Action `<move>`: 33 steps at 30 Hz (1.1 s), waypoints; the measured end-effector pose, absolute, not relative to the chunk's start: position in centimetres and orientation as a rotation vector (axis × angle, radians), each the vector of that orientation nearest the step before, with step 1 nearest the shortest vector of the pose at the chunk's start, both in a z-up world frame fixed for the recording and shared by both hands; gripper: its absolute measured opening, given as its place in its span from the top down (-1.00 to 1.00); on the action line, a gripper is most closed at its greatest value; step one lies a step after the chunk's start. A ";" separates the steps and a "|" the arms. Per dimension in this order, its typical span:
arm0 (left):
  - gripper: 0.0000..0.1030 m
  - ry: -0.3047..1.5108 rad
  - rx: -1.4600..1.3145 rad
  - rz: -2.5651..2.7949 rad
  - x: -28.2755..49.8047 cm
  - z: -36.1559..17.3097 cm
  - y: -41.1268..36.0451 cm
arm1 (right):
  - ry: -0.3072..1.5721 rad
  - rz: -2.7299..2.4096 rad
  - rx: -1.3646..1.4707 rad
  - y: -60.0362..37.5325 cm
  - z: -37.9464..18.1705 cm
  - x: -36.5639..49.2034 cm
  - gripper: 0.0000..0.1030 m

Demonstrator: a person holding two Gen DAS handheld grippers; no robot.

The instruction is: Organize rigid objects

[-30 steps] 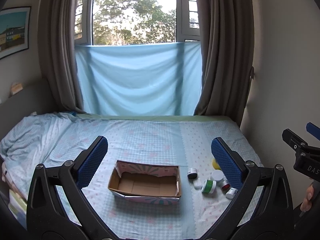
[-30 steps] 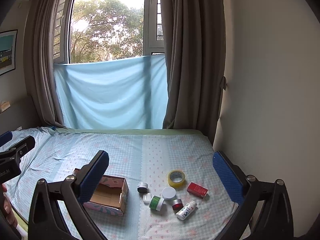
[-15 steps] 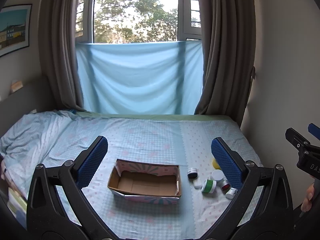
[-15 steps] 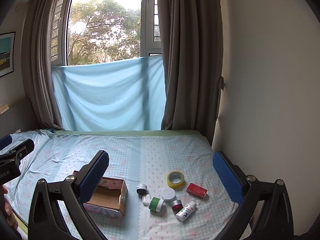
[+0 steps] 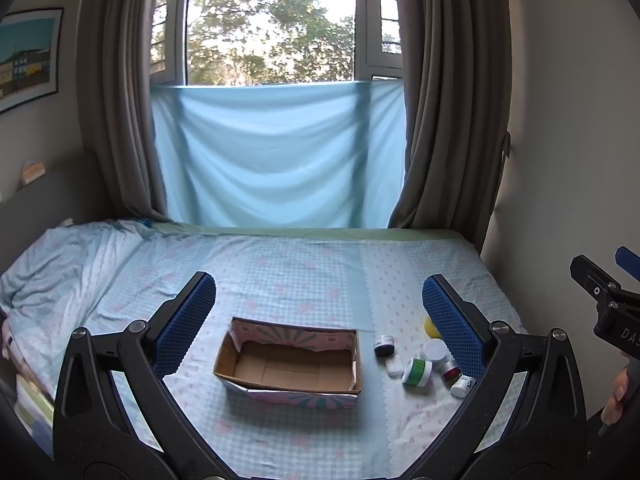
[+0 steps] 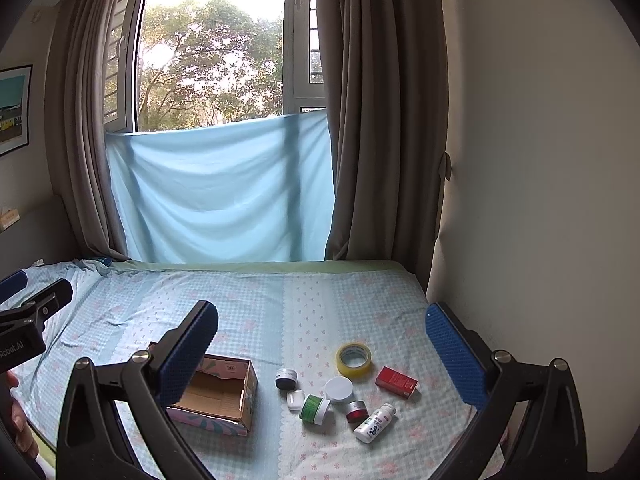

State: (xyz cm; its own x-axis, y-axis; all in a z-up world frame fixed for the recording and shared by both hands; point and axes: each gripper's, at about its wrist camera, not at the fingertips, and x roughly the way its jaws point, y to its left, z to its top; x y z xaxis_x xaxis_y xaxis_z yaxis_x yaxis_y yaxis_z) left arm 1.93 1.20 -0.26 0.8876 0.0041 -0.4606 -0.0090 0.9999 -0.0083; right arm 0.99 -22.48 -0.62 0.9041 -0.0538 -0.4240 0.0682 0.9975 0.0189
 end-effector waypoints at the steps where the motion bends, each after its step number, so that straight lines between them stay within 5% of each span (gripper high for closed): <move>1: -0.99 0.478 -0.010 0.007 1.9 -0.3 1.2 | 0.439 -0.063 0.036 -22.5 -0.6 1.0 -1.00; 33: -0.99 0.614 0.015 -0.071 7.1 -2.6 2.1 | 0.498 -0.125 0.097 -22.6 -1.3 2.9 -1.00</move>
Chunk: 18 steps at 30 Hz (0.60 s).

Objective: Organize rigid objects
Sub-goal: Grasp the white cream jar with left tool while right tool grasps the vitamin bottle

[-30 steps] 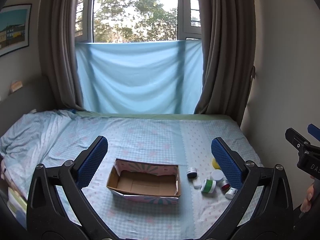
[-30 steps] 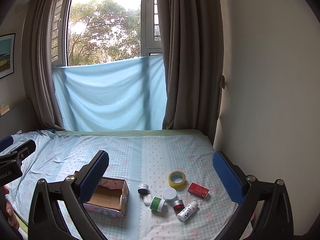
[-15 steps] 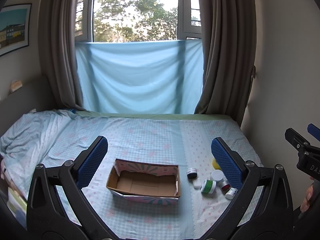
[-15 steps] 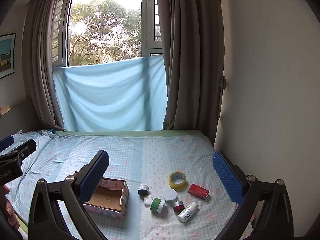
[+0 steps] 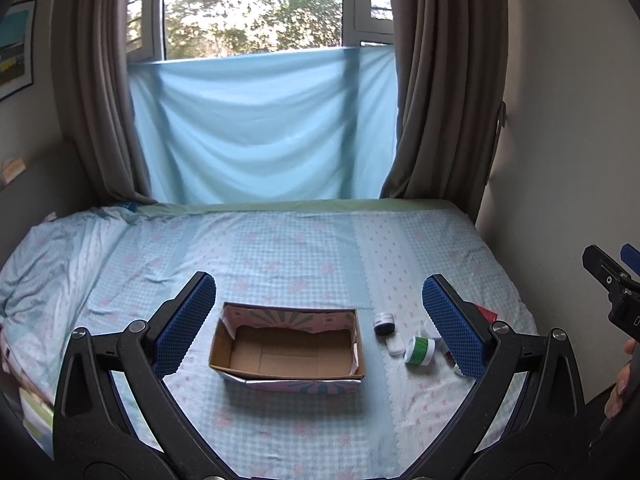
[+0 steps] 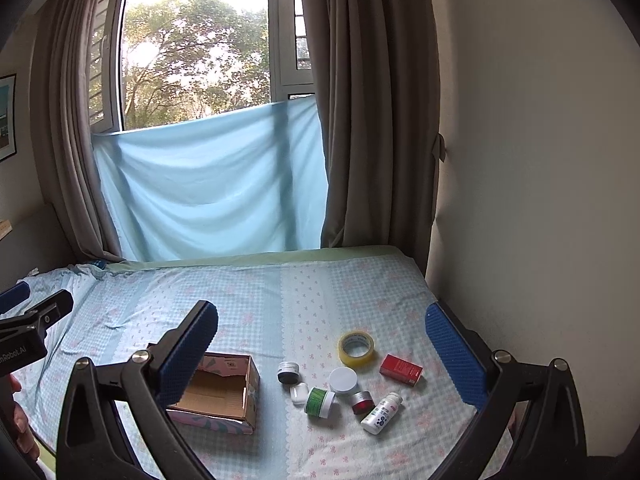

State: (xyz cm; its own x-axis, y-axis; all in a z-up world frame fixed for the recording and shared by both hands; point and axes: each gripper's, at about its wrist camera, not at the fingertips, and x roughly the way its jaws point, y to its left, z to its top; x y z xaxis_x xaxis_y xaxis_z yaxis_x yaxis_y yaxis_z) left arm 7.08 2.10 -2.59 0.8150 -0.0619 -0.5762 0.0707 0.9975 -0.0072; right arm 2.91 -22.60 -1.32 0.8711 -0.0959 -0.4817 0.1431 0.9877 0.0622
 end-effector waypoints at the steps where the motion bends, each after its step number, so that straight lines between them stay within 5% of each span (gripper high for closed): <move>1: -0.99 0.631 0.017 -0.090 7.8 -3.2 1.9 | 0.508 -0.143 0.108 -22.8 -1.7 3.0 -1.00; 18: -0.99 1.030 0.044 -0.321 23.9 -20.6 -11.9 | 0.823 -0.421 0.303 -32.5 -16.8 8.9 -1.00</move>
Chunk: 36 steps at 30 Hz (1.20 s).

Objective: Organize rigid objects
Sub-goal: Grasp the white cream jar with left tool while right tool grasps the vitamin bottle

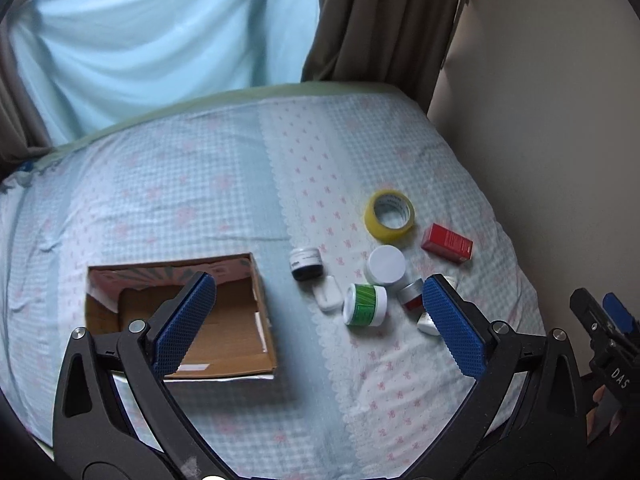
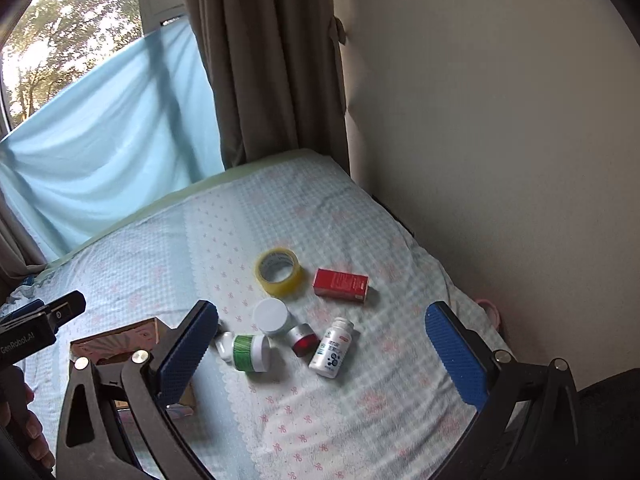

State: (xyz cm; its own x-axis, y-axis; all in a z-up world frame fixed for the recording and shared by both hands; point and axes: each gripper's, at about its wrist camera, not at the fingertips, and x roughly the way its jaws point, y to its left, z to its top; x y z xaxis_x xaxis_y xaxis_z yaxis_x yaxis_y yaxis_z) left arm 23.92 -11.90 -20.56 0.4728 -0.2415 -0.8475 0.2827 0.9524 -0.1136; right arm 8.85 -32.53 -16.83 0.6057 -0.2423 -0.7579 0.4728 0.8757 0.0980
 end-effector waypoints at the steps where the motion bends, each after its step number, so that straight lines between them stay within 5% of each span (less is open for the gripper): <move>1: -0.99 1.060 0.033 -0.320 24.9 -21.9 -12.7 | 0.844 -0.430 0.319 -33.1 -18.1 9.4 -1.00; 17: -0.91 1.405 0.067 -0.213 35.2 -40.4 -19.1 | 1.275 -0.450 0.473 -37.1 -37.3 17.2 -1.00; 27: -0.91 1.503 0.107 -0.154 38.0 -46.4 -18.6 | 1.408 -0.467 0.525 -37.2 -42.8 19.1 -0.99; 32: -0.86 1.533 0.103 -0.149 39.4 -48.4 -18.4 | 1.464 -0.472 0.567 -37.5 -45.2 20.0 -0.86; 36: -0.76 1.557 0.089 -0.145 40.3 -49.8 -18.1 | 1.511 -0.476 0.598 -38.0 -46.8 20.7 -0.50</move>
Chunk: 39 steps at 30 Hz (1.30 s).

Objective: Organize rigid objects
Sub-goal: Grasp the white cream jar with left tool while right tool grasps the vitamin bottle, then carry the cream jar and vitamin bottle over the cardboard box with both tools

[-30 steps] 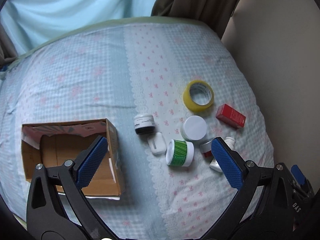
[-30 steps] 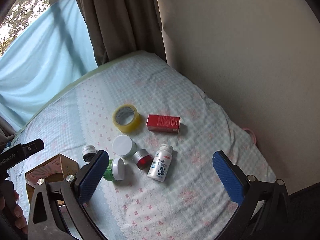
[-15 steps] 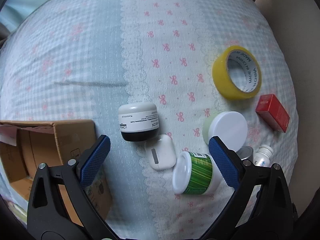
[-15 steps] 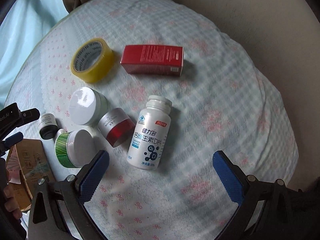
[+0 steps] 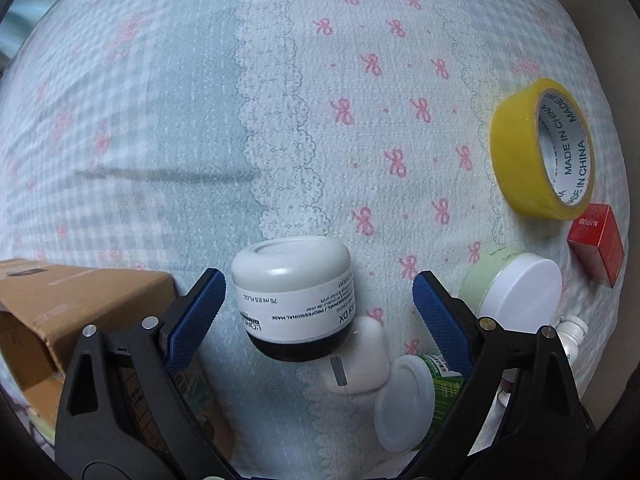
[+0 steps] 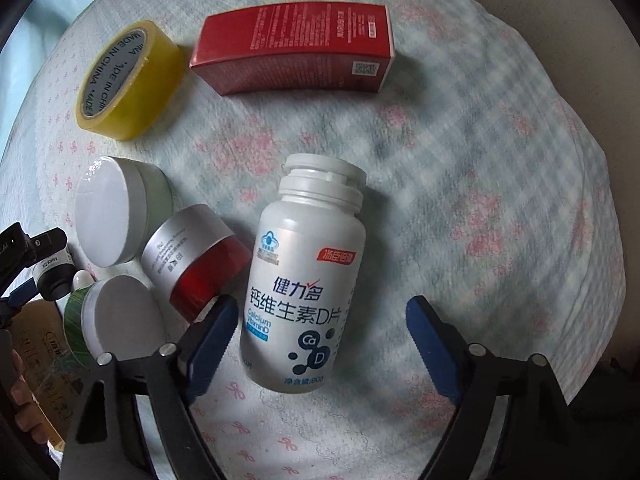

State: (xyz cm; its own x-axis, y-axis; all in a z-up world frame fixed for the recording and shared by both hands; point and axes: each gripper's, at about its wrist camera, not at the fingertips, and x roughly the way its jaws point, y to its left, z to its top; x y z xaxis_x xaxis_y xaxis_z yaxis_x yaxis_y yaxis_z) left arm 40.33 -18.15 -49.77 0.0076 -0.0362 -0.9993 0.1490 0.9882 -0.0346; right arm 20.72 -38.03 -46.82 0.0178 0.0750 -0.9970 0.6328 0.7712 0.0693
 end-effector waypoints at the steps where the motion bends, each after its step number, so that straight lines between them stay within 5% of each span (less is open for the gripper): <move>1: -0.58 1.566 0.081 -0.144 40.5 -50.2 -18.1 | 1.519 -0.476 0.607 -38.2 -47.1 20.9 -0.46; 6: -0.39 1.617 0.047 -0.133 41.1 -51.7 -17.9 | 1.554 -0.470 0.606 -38.9 -47.8 22.3 -0.30; 9: -0.05 1.609 0.061 -0.115 41.4 -52.6 -17.3 | 1.562 -0.454 0.631 -39.0 -48.1 23.0 -0.12; 11: -0.03 1.612 0.020 -0.123 41.7 -53.3 -16.5 | 1.561 -0.446 0.642 -38.9 -48.1 23.2 0.04; 21: -0.03 1.587 -0.014 -0.153 41.9 -52.5 -16.6 | 1.514 -0.475 0.668 -38.8 -47.5 22.8 0.05; 31: -0.03 1.449 0.041 -0.249 37.9 -42.7 -18.7 | 1.394 -0.449 0.672 -40.7 -41.6 20.4 0.06; 39: -0.03 1.291 0.015 -0.292 35.2 -31.5 -17.9 | 1.266 -0.355 0.591 -39.8 -31.8 19.1 0.06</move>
State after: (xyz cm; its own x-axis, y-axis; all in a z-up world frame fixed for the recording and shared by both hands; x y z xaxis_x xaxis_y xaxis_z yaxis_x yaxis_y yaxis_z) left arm 35.17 -17.95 -31.54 0.2448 -0.2059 -0.9475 0.2222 0.9631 -0.1519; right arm 19.12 -39.84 -31.82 0.2754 0.0697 -0.9588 0.5580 0.8006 0.2184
